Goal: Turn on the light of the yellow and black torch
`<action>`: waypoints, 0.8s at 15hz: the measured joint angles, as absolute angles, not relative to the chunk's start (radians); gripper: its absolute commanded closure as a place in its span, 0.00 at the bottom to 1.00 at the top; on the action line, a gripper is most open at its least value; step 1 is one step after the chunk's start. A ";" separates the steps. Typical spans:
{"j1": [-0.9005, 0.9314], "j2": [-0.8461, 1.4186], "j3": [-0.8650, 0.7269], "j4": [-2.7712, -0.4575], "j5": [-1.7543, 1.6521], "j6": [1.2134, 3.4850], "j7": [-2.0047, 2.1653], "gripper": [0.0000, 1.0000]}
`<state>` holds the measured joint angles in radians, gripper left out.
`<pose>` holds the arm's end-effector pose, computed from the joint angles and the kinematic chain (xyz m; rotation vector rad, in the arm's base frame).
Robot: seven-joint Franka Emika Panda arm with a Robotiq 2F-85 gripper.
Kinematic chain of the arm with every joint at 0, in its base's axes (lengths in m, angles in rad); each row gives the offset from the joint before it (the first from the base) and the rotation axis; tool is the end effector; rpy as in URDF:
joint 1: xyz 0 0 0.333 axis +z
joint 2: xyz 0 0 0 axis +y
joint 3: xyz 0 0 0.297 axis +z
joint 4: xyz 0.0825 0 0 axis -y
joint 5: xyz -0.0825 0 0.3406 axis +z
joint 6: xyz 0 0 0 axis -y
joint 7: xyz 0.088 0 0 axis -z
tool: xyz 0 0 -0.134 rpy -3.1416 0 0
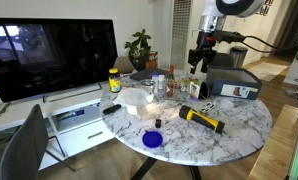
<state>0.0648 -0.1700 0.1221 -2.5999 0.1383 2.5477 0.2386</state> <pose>0.4120 0.0770 0.3124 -3.0410 0.2474 -0.1550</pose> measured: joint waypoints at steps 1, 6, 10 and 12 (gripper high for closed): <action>0.066 -0.195 0.126 -2.609 0.138 2.548 0.260 0.00; 0.067 -0.315 0.137 -2.658 0.140 2.598 0.315 0.00; 0.067 -0.400 0.133 -2.716 0.141 2.660 0.286 0.00; 0.067 -0.415 0.133 -2.730 0.141 2.666 0.284 0.00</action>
